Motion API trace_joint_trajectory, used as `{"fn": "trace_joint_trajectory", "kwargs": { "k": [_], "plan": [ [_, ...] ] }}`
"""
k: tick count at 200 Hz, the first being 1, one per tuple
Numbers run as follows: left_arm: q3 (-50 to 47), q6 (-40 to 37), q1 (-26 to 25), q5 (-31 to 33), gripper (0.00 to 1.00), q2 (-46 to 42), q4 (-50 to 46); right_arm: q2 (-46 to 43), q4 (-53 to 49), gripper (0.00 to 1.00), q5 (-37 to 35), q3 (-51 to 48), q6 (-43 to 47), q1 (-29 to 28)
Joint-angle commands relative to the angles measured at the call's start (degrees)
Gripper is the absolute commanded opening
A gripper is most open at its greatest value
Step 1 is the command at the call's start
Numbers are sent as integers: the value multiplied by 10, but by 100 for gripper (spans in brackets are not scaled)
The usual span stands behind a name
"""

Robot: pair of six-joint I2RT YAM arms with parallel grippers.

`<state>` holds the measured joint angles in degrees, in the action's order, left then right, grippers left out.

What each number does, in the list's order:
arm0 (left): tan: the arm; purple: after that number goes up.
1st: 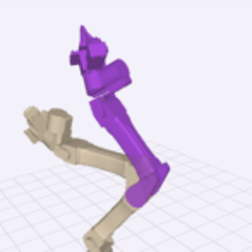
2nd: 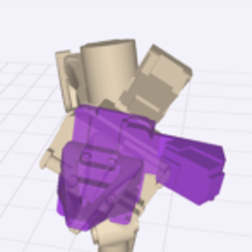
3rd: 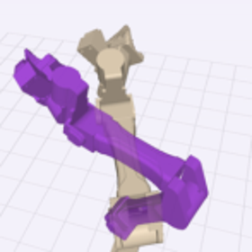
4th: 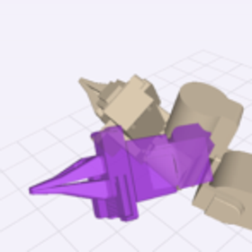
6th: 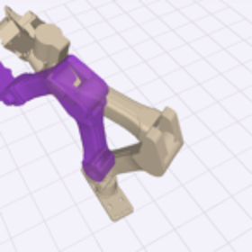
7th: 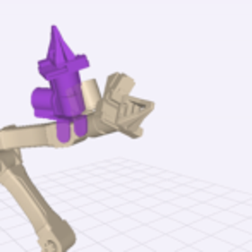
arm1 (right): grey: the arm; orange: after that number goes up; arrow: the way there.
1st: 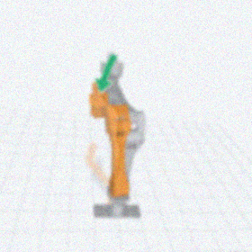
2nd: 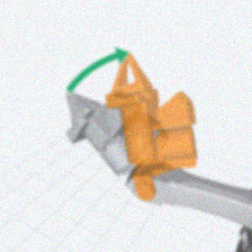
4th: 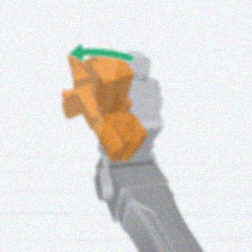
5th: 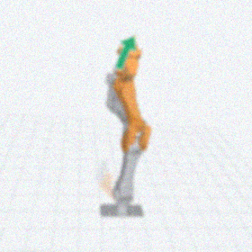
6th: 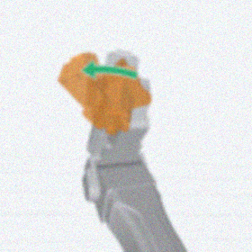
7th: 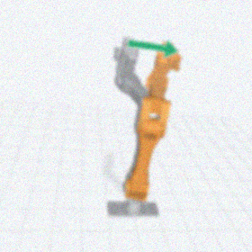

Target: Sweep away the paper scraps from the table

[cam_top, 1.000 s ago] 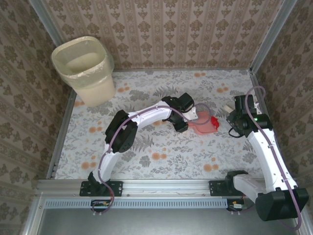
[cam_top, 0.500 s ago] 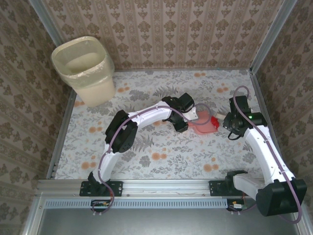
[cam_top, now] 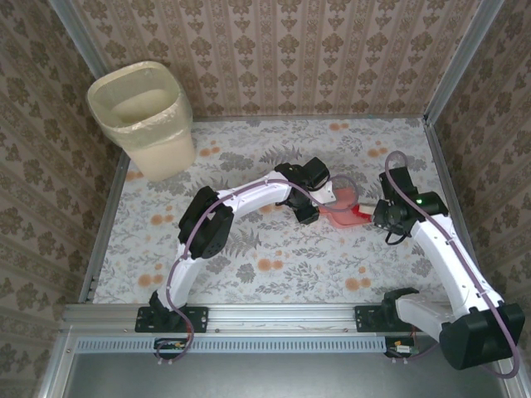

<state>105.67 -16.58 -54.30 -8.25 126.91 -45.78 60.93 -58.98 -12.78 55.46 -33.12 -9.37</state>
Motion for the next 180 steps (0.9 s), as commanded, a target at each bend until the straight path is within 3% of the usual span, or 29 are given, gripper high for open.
{"fn": "trace_joint_trajectory", "kwargs": {
  "k": [1, 45, 115, 128, 158, 180],
  "plan": [
    [11, -2, -2, 8, 0, -7, -2, 6, -22, 0, 13, 14, 6, -25],
    [-11, -2, 0, 9, 0, -28, 28, -27, 11, 0, 81, 8, -20, -34],
    [-54, 2, 6, 3, 0, -66, 92, -102, 58, 0, 133, 12, -100, -19],
    [-64, 4, 9, 2, 0, -74, 105, -110, 36, 0, 92, 27, -100, -17],
    [-76, 7, 15, -1, 0, -86, 120, -125, -36, 0, -81, 49, -83, -16],
    [-87, 12, 20, 0, 0, -94, 135, -159, -43, 0, -129, 37, -99, -16]
  ]
}}
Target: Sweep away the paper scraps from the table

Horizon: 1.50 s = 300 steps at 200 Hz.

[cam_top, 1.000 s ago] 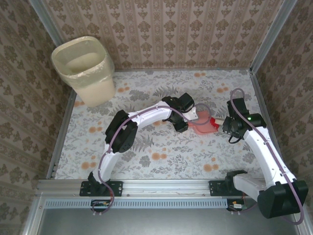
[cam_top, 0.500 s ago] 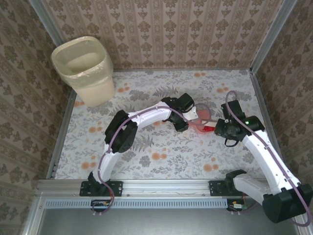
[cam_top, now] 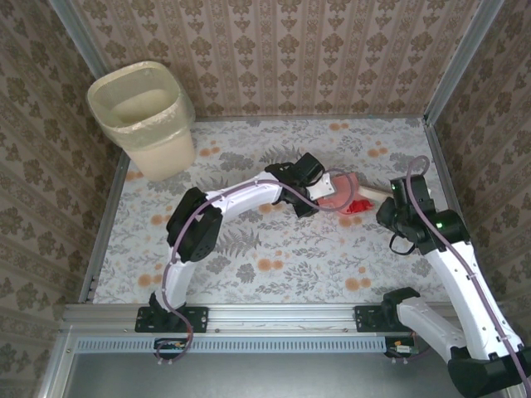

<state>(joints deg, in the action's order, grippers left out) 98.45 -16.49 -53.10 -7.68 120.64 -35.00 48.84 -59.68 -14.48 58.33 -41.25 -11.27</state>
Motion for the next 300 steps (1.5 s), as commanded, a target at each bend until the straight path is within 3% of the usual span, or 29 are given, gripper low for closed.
{"fn": "trace_joint_trajectory", "kwargs": {
  "k": [1, 63, 127, 168, 205, 248, 300],
  "plan": [
    [-15, 11, 9, -6, 0, -31, 27, -41, -34, 0, -111, 7, -18, 4],
    [-46, 58, 35, -19, 0, -85, 64, -119, 60, 0, -128, -51, -20, 16],
    [-44, 174, 88, 2, 0, -178, 37, -174, 349, 0, -90, -220, -2, 16],
    [-43, 236, 107, 70, 0, -248, 4, -120, 534, 0, 21, -309, 25, 15],
    [-38, 317, 135, 82, 0, -301, -24, -39, 683, 0, 106, -357, 64, -42],
    [-10, 385, 195, 62, 0, -346, -83, 38, 741, 0, 81, -355, 106, -128],
    [82, 435, 296, 33, 0, -353, -207, 85, 737, 0, 49, -328, 147, -197]
  ]
}}
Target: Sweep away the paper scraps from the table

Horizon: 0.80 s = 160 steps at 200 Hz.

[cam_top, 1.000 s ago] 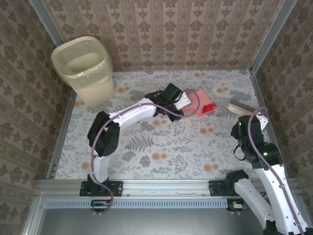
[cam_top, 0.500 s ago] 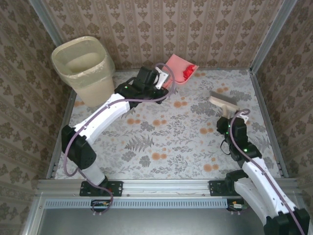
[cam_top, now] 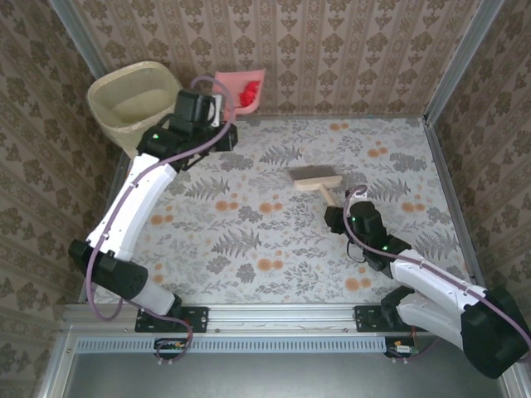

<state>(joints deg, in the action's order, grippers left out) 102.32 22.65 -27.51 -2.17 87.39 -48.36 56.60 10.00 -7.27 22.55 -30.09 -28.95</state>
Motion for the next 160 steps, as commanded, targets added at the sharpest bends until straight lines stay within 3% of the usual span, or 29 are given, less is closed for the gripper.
{"fn": "trace_joint_trajectory", "kwargs": {
  "k": [1, 89, 130, 160],
  "plan": [
    [45, 45, 41, -22, 0, -21, -74, 8, 40, 0, -24, 30, 36, -21],
    [130, 180, 238, -232, 0, -7, -37, 27, 22, 0, -33, 51, 56, -44],
    [114, 304, 317, -338, 0, 26, 57, 19, 18, 0, -40, 51, 62, -47],
    [73, 393, 353, -363, 0, 33, 148, 17, 17, 0, -42, 51, 64, -48]
  ]
}}
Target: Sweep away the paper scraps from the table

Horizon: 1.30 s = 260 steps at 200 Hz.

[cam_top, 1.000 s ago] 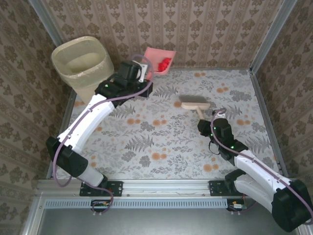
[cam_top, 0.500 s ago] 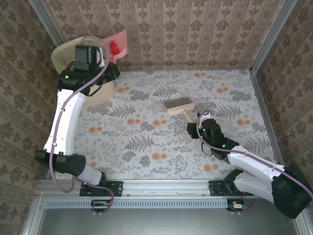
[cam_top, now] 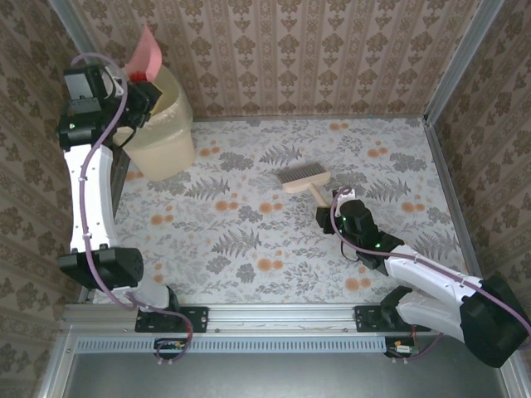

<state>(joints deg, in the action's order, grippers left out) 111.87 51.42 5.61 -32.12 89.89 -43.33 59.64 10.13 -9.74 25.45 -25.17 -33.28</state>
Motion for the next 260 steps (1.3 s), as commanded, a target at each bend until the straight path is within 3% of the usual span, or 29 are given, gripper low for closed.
{"fn": "trace_joint_trajectory", "kwargs": {
  "k": [1, 39, 94, 122, 152, 223, 260],
  "plan": [
    [-24, 107, 22, -64, 0, 8, 101, -14, 16, 0, -18, 22, 15, -5],
    [-38, 181, 32, -83, 0, 29, 174, -10, 16, 0, -20, 23, 18, -6],
    [-138, 338, 38, -95, 0, 35, 375, -3, 13, 0, -24, 27, 21, -7],
    [-170, 370, 41, -84, 0, 36, 413, -4, 13, 0, -27, 26, 23, -8],
    [-235, 464, 42, -63, 0, 33, 535, -1, 15, 0, -27, 26, 24, -9],
    [-302, 578, 39, -14, 0, 44, 681, 9, 16, 0, -29, 30, 28, -11],
    [-298, 562, 31, -15, 0, 41, 675, 10, 13, 0, -33, 32, 29, -11]
  ]
}}
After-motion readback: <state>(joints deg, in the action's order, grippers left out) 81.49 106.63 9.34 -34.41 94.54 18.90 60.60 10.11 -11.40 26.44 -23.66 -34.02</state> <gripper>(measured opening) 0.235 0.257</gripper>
